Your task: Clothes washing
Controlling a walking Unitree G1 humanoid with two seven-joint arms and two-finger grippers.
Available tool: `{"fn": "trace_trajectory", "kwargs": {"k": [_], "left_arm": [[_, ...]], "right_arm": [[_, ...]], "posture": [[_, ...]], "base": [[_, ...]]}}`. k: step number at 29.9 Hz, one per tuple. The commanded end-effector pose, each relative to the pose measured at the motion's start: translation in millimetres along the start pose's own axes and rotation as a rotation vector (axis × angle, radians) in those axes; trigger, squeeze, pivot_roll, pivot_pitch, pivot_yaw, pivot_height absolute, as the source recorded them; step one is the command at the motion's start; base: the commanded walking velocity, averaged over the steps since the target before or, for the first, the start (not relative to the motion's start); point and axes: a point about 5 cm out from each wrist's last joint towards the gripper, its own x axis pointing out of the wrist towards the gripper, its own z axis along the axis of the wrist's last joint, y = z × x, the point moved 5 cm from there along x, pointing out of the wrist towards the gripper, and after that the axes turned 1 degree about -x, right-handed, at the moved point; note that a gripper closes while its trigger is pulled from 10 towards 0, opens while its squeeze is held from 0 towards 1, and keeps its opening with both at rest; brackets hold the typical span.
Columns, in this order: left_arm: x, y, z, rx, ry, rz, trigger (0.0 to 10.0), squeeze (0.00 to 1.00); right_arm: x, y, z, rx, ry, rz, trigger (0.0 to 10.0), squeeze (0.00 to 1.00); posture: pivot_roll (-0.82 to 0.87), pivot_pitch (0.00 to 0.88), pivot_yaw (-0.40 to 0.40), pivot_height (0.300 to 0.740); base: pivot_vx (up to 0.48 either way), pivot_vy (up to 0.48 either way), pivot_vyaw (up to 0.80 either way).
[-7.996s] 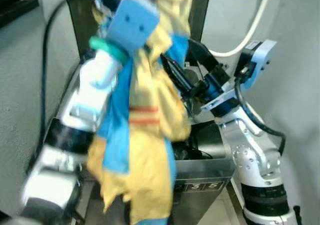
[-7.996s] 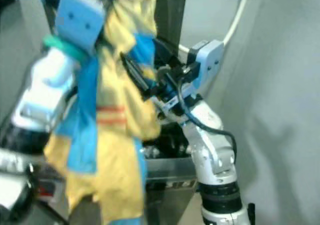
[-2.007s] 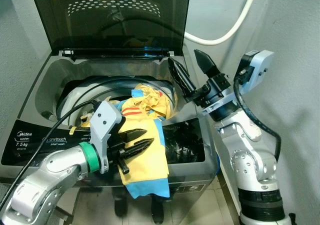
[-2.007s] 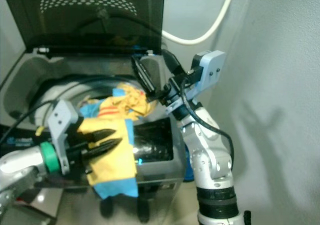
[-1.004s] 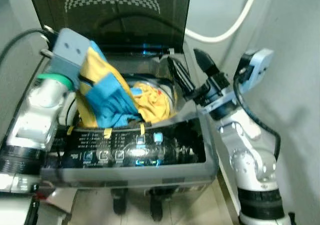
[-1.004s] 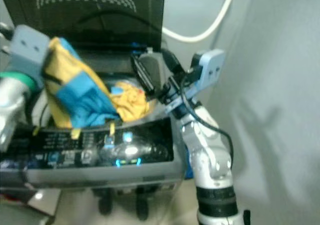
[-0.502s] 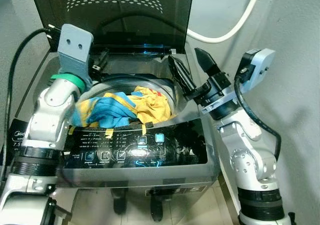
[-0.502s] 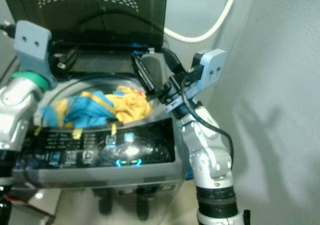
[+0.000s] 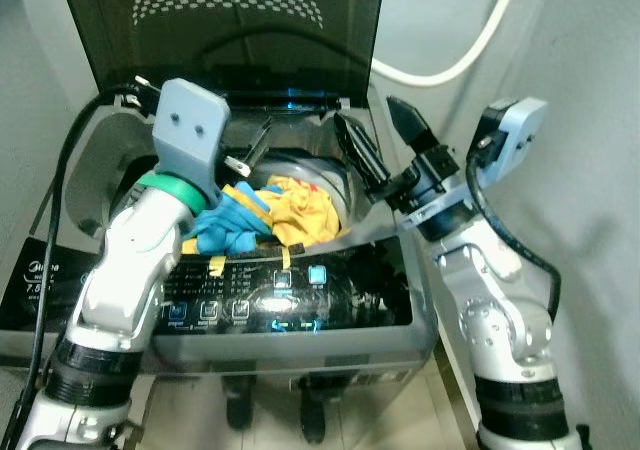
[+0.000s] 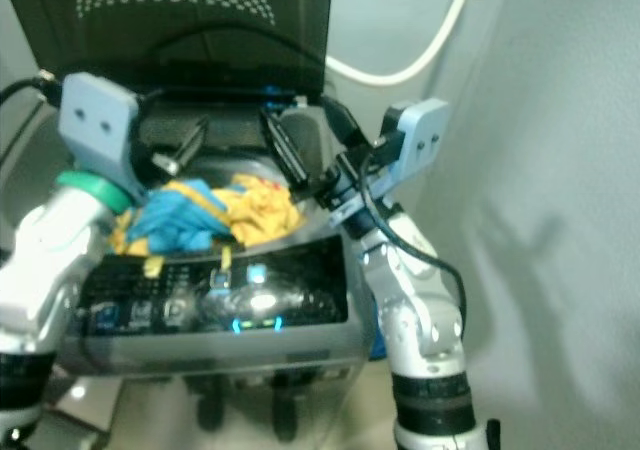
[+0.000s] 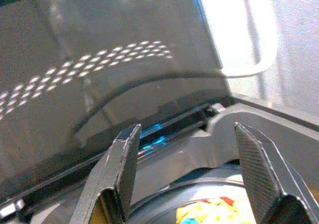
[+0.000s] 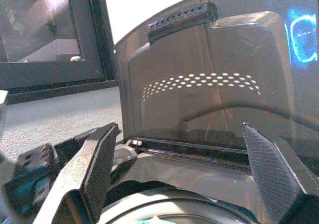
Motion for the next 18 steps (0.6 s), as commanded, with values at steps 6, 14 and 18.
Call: {"fn": "trace_trajectory", "kwargs": {"k": [6,14,18], "left_arm": [[-17.1,-24.6,-10,0.012,0.028,-0.016,10.0,0.0],[-28.8,-15.6,-8,-0.055,0.029,0.107,10.0,0.0],[-28.3,-17.5,-6,-0.066,0.021,0.116,10.0,0.0]], "right_arm": [[-2.3,2.1,-17,-0.017,0.037,-0.002,10.0,0.0],[-17.1,-21.1,-42,-0.171,0.093,-0.163,10.0,0.0],[-22.0,-22.6,-49,-0.189,0.109,-0.179,10.0,0.0]], "posture": [[0.1,0.07,0.008,0.74],[0.11,0.044,-0.001,0.74],[0.1,0.026,-0.004,0.74]], "base": [[0.0,0.0,0.0],[0.0,0.0,0.0],[0.0,0.0,0.0]]}}
